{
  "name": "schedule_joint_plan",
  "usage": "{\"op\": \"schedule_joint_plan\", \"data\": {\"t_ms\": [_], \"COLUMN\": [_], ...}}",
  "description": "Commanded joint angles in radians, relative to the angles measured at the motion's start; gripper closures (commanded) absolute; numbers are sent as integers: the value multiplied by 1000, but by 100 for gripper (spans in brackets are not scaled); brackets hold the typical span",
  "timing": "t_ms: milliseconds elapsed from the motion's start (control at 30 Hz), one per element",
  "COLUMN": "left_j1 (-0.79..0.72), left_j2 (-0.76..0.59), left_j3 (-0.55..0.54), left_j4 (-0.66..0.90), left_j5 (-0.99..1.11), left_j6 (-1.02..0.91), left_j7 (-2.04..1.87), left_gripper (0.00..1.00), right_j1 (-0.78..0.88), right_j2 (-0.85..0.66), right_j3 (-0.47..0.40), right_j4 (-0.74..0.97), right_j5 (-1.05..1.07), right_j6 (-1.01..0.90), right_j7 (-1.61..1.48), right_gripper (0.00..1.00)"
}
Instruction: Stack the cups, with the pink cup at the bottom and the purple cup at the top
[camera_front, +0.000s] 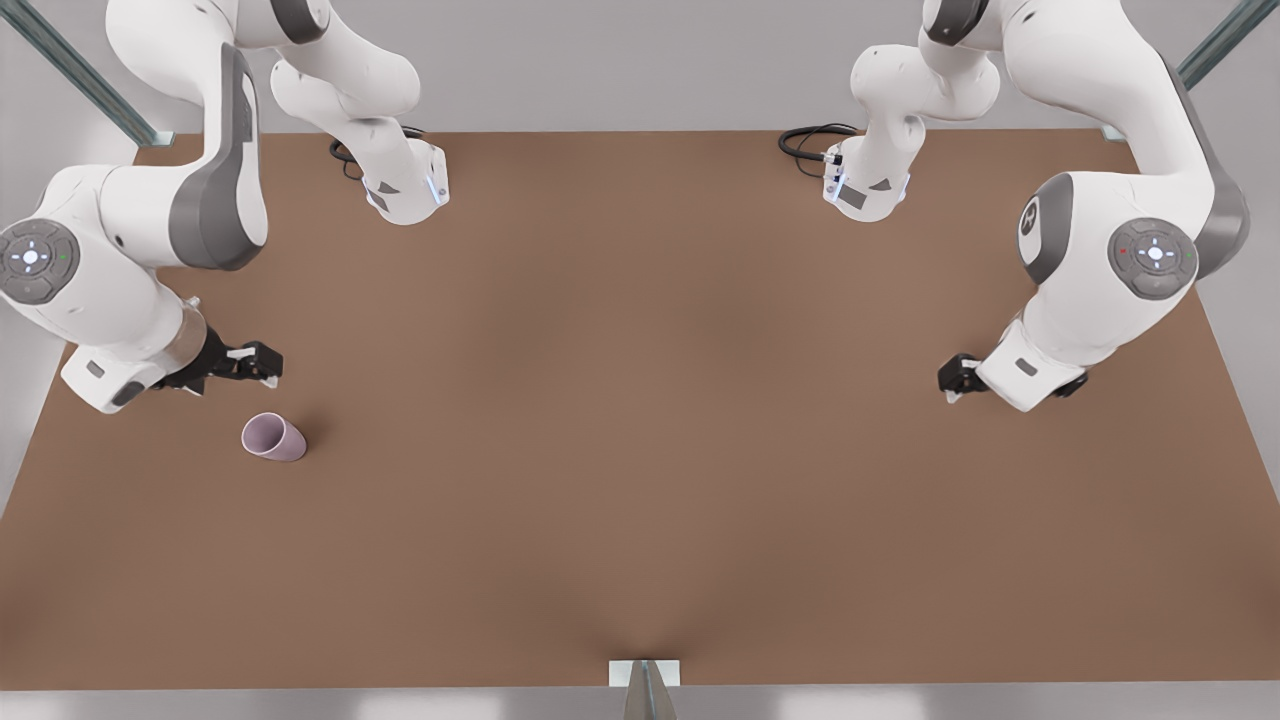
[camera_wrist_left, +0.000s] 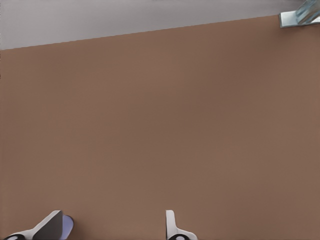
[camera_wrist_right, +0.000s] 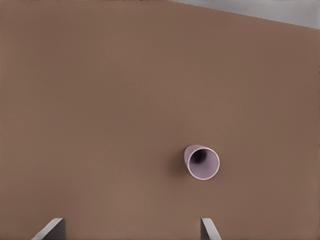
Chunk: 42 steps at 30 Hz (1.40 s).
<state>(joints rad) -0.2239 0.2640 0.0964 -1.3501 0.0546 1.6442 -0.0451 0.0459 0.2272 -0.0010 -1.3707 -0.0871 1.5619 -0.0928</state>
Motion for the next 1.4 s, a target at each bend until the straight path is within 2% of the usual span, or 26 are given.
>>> {"op": "schedule_joint_plan", "data": {"t_ms": [0,667,767,933,1000,1033,1133,1367], "left_j1": [0,8,8,9,8,11,21,21], "left_j2": [0,-2,-3,-3,-22,-74,-69,-91], "left_j3": [0,8,8,11,0,0,0,3], "left_j4": [0,12,12,8,0,-66,-72,-118], "left_j5": [7,-10,-9,-9,-9,-18,-81,-78], "left_j6": [20,-44,-67,-103,-139,-136,-139,-167], "left_j7": [-50,-53,-53,-65,-47,-22,4,134], "left_gripper": [0,0,0,0,0,0,0,0], "right_j1": [-3,-207,-209,-250,-274,-278,-278,-316], "right_j2": [-2,216,140,101,126,136,150,210], "right_j3": [2,-7,-7,-14,-14,-16,-16,-21], "right_j4": [-2,-146,-332,-404,-412,-432,-450,-461], "right_j5": [-10,32,55,90,89,87,90,89], "right_j6": [32,394,498,503,509,535,538,583], "right_j7": [-10,-199,-208,-265,-308,-340,-337,-377], "right_gripper": [0,0,0,0,0,0,0,0]}}
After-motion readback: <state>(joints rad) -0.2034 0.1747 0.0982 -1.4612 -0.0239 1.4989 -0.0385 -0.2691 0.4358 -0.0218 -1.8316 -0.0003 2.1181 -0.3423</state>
